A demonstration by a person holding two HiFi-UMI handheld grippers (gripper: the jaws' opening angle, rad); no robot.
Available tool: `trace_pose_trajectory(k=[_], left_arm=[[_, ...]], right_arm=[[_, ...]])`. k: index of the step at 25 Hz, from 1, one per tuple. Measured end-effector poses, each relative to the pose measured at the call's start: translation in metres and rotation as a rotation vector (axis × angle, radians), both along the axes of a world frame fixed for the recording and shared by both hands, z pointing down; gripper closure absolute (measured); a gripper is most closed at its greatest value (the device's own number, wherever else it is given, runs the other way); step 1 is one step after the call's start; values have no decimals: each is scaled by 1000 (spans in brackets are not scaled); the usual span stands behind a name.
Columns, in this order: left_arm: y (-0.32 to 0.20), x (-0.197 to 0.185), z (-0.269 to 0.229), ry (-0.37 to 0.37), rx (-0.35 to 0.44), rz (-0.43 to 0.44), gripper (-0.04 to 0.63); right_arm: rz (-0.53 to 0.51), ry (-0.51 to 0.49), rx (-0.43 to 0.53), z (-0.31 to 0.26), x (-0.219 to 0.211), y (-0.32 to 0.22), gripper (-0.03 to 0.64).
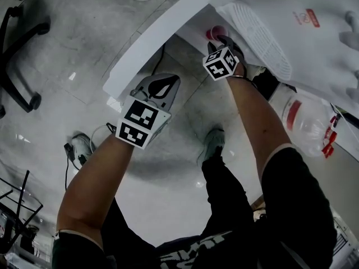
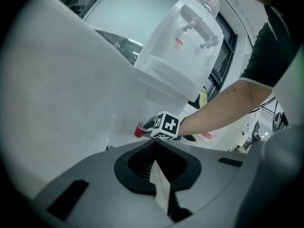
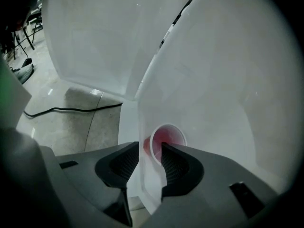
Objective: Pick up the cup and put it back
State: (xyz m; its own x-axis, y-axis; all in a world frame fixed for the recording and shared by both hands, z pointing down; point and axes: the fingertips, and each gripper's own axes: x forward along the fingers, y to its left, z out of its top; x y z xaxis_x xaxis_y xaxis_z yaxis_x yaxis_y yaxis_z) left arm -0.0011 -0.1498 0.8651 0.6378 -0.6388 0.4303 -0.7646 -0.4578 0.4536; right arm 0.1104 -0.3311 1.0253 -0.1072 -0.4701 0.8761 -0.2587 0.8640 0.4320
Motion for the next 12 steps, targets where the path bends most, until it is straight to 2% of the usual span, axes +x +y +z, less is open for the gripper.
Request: trace_pose_trajectory(k=[3,5,8,12], left_arm=[[0,0,1,5,-1,-5,588],[-2,0,0,6,4,-4,588],[-1,-3,-4,4,11,-9,588],[15,-5,-26,-10,6,-3,588]], right_arm=[[-16,34,-9,7,2,-1,469],[-48,55,-44,10,-1,1,565],[-80,-17,-129,-8,-26,28,571],[-109,-116,-274,-48,-46,117,572]])
